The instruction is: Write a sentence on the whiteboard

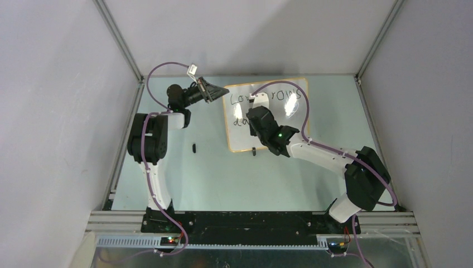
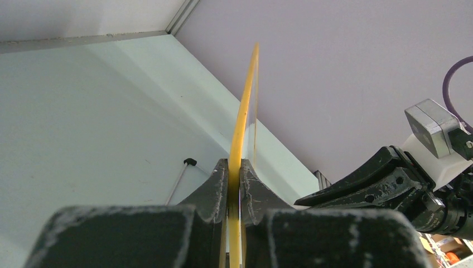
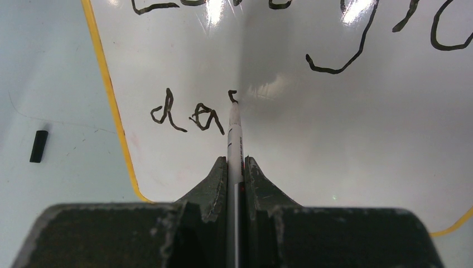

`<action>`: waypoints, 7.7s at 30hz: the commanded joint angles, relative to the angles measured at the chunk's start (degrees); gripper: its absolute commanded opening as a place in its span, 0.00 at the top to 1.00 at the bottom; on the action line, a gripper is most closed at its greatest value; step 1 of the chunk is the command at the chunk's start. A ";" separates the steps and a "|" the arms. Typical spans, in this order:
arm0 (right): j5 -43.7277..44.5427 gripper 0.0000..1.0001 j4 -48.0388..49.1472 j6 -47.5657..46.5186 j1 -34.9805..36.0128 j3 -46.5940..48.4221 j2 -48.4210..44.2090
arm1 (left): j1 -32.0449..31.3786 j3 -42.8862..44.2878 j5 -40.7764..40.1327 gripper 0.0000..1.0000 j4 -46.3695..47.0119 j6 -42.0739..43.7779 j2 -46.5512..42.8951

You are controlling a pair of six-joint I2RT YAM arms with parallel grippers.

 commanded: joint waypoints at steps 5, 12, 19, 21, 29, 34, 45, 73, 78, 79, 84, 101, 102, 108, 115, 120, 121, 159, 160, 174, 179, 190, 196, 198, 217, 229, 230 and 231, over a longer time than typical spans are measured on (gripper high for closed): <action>2.06 1.00 2.67 -1.03 1.06 0.74 -1.93 | -1.08 -0.38 0.82 1.00 0.79 0.83 -3.04; 3.02 1.00 4.30 -1.49 2.31 -1.98 -4.59 | -1.08 -0.38 0.83 1.00 0.80 0.83 -3.12; 3.37 1.00 1.30 0.65 2.03 -2.47 -4.57 | -1.08 -0.38 0.84 1.00 0.70 0.85 -3.02; 3.00 1.00 0.99 0.99 1.72 -2.53 -4.49 | -1.10 -0.37 0.82 1.00 0.74 0.83 -3.01; 1.83 1.00 1.17 1.40 0.76 -2.52 -3.15 | -1.09 -0.29 0.84 1.00 0.59 0.83 -2.99; 0.89 1.00 1.67 1.39 0.26 -2.55 -2.66 | -1.05 -0.10 0.94 1.00 0.60 0.91 -2.97; 0.09 1.00 1.64 1.43 0.28 -2.51 -2.34 | -1.08 -0.20 0.88 1.00 0.40 0.93 -2.93; 0.65 1.00 0.74 2.21 0.71 -2.07 -0.93 | -1.09 -0.20 0.97 1.00 0.40 1.06 -3.02; 1.05 1.00 -0.53 2.46 0.75 -2.09 -1.49 | -1.13 -0.18 0.90 1.00 0.41 1.09 -3.01; 1.00 1.00 -0.73 2.56 0.77 -2.10 -1.54 | -1.05 -0.19 0.93 1.00 0.42 1.09 -3.01; 0.86 1.00 -1.97 3.16 1.07 -2.04 -1.76 | -1.08 -0.29 0.93 1.00 0.44 1.09 -3.10; -0.55 1.00 -1.26 2.52 0.09 -2.03 -2.25 | -1.06 -0.29 0.90 1.00 0.50 1.01 -3.15; -0.61 1.00 -1.18 2.50 0.00 -1.99 -2.36 | -1.08 -0.29 0.96 1.00 0.49 1.01 -3.18; -0.61 1.00 -1.30 1.79 -0.48 -0.61 -1.77 | -1.09 -0.29 0.89 1.00 0.55 1.00 -3.16; -0.72 1.00 -1.31 1.38 -0.54 0.86 -0.85 | -1.09 -0.29 0.97 1.00 0.58 0.94 -3.11; -0.83 1.00 -1.36 1.09 -0.63 1.66 -0.43 | -1.06 -0.29 0.94 1.00 0.61 0.92 -3.10; -0.86 1.00 -1.36 1.08 -0.58 1.75 -0.28 | -1.10 -0.29 0.90 1.00 0.69 0.92 -3.10; 0.49 1.00 -2.13 0.75 -1.58 1.25 -3.78 | -1.13 -0.37 0.89 1.00 0.64 0.91 -3.18; 0.34 1.00 -2.02 0.80 -1.82 1.27 -3.77 | -1.09 -0.37 0.93 1.00 0.61 0.91 -3.23; -1.06 1.00 -0.51 0.09 -3.40 1.31 -3.79 | -1.08 -0.46 0.93 1.00 0.66 0.91 -3.19; -1.59 1.00 0.12 -0.11 -3.59 1.37 -3.93 | -1.09 -0.38 0.90 1.00 0.66 0.91 -3.19; -2.31 1.00 -0.52 -0.48 -3.63 3.16 -2.41 | -1.08 -0.37 0.95 1.00 0.59 0.91 -3.14; -2.34 1.00 -0.64 -0.80 -3.76 4.05 -1.61 | -1.11 -0.31 0.89 1.00 0.59 0.91 -3.15; -2.42 1.00 -0.87 -0.96 -3.87 4.56 -1.43 | -1.06 -0.33 0.94 1.00 0.60 0.91 -3.12; -2.22 1.00 -3.39 0.53 -3.99 5.18 0.64 | -1.07 -0.37 0.90 1.00 0.59 0.91 -3.19; -0.71 1.00 -4.83 2.12 -2.64 2.90 -0.39 | -1.12 -0.37 0.95 1.00 0.57 0.98 -3.19; -2.42 1.00 -4.94 2.24 -2.46 2.81 -0.40 | -1.10 -0.37 0.88 1.00 0.59 1.00 -3.19; -1.35 1.00 -5.09 2.27 -2.26 2.69 -0.47 | -1.09 -0.42 0.88 1.00 0.58 1.00 -3.19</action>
